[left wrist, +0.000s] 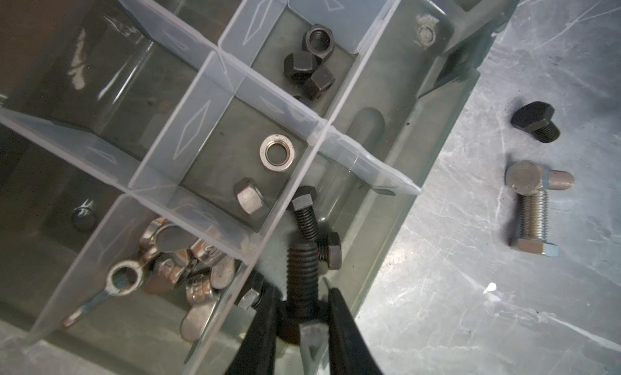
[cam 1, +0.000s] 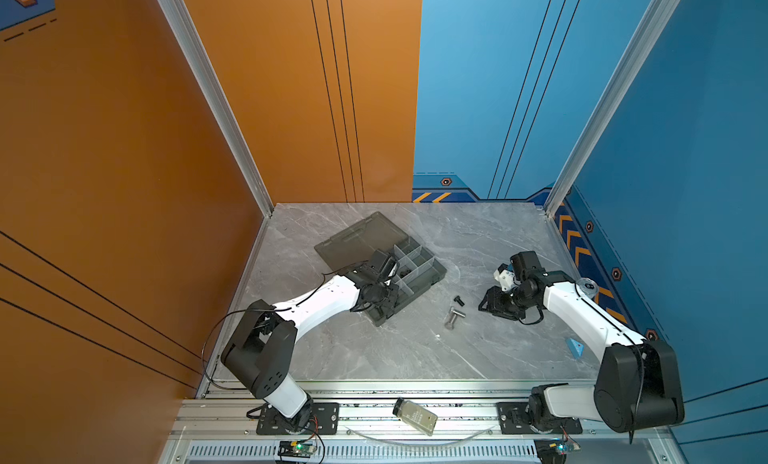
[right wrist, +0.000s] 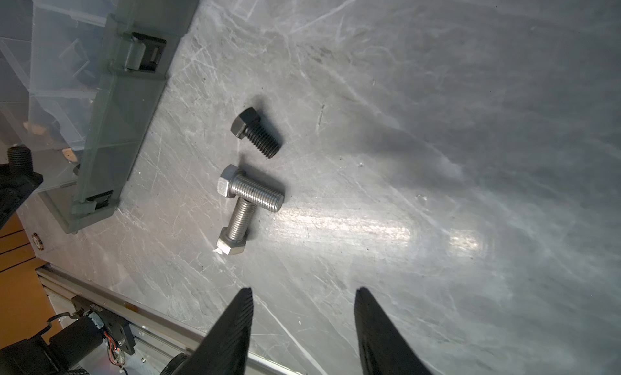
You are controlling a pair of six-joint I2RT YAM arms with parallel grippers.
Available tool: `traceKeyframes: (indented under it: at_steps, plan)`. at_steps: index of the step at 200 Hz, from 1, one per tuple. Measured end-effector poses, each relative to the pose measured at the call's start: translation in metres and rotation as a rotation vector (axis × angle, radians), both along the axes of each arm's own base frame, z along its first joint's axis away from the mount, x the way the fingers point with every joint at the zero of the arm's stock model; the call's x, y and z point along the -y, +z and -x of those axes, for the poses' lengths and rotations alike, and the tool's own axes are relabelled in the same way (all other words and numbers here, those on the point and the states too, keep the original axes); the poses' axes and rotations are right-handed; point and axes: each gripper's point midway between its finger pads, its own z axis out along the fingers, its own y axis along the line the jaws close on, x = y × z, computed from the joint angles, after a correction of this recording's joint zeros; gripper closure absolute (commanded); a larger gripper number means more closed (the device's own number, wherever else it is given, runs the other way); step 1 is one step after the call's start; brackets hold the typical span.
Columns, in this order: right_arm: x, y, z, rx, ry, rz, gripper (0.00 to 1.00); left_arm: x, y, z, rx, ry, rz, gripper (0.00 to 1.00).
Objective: Sort the screws and nuts into containers
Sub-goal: 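Open the left gripper to drop the black bolt in, then close the right gripper on a black bolt while the left gripper waits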
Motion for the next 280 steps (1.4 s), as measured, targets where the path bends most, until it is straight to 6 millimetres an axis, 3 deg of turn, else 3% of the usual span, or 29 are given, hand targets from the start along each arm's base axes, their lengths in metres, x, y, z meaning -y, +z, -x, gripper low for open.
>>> traceKeyframes:
  at_steps: [44,69,137,197,253,280]
  plan:
    - [0.0,0.0,0.0,0.0,0.0,0.0,0.48,-0.001,0.0,0.0,0.005,-0.005,-0.007,0.52]
    - [0.0,0.0,0.0,0.0,0.0,0.0,0.48,-0.002,0.0,-0.001,0.011,0.001,-0.013,0.46]
    - [0.0,0.0,0.0,0.0,0.0,0.0,0.48,0.003,0.014,0.001,0.048,-0.013,0.001,0.42]
    - [0.0,-0.001,0.0,-0.003,0.0,0.0,0.48,0.031,0.024,0.007,0.068,-0.077,0.02,0.41]
    - [-0.006,-0.006,0.0,-0.026,0.026,0.002,0.48,0.049,0.014,0.014,0.022,-0.124,0.04,0.36]
    - [-0.015,-0.007,-0.011,-0.026,0.06,0.031,0.48,0.055,0.015,0.017,0.01,-0.13,0.068,0.35]
